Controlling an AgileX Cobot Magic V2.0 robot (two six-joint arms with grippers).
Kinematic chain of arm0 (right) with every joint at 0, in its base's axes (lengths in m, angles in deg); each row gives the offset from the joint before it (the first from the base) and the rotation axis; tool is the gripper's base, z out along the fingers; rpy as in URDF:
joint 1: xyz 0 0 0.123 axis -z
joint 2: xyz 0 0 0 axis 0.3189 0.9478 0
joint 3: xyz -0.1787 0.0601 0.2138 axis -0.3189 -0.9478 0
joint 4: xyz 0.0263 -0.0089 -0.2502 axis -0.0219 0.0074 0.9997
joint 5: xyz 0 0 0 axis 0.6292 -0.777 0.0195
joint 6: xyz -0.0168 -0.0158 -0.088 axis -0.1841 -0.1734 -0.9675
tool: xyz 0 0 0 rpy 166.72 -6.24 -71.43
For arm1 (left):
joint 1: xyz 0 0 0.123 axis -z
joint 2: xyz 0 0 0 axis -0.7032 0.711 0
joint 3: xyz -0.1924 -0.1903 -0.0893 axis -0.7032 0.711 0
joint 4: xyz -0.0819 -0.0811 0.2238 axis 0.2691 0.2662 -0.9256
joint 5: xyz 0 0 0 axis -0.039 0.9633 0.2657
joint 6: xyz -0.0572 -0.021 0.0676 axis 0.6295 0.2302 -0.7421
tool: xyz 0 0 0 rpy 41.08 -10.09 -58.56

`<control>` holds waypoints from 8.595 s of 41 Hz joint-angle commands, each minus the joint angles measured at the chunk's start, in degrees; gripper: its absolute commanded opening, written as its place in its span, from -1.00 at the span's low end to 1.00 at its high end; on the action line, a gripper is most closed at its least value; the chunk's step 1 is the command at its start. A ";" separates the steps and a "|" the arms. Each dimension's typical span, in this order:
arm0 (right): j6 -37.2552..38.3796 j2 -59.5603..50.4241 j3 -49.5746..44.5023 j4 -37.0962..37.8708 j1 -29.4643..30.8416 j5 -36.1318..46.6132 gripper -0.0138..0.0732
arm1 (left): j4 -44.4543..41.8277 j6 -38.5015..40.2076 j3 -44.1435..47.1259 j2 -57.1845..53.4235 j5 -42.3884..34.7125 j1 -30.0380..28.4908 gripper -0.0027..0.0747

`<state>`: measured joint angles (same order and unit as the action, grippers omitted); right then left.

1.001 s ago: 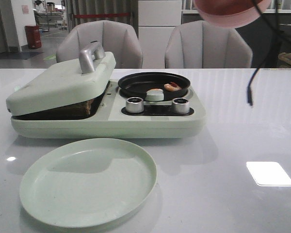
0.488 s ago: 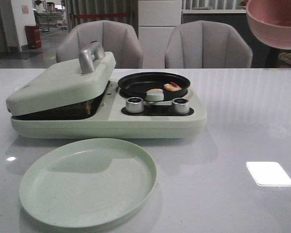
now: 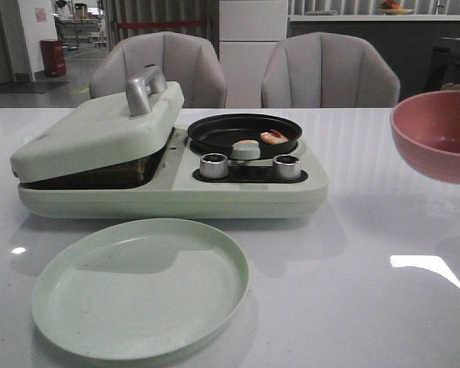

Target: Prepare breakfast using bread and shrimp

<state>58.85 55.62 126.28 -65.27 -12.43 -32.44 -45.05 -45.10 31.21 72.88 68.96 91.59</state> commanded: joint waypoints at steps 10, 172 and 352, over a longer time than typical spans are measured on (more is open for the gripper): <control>-5.66 5.35 1.53 -8.52 0.41 3.63 -0.65 | 0.47 0.44 -1.65 -0.22 -3.70 0.51 -0.50; 6.05 -67.01 -25.43 3.38 -16.91 -8.57 -0.65 | -5.37 0.26 1.93 -8.26 -7.86 -9.61 -0.63; 6.05 -98.13 -74.88 2.46 -6.99 48.40 -0.65 | -0.47 -4.54 52.02 -48.46 -51.16 -44.98 -0.67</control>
<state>65.17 -41.31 51.24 -62.96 -19.73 10.45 -45.84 -49.85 81.27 25.84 22.70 46.66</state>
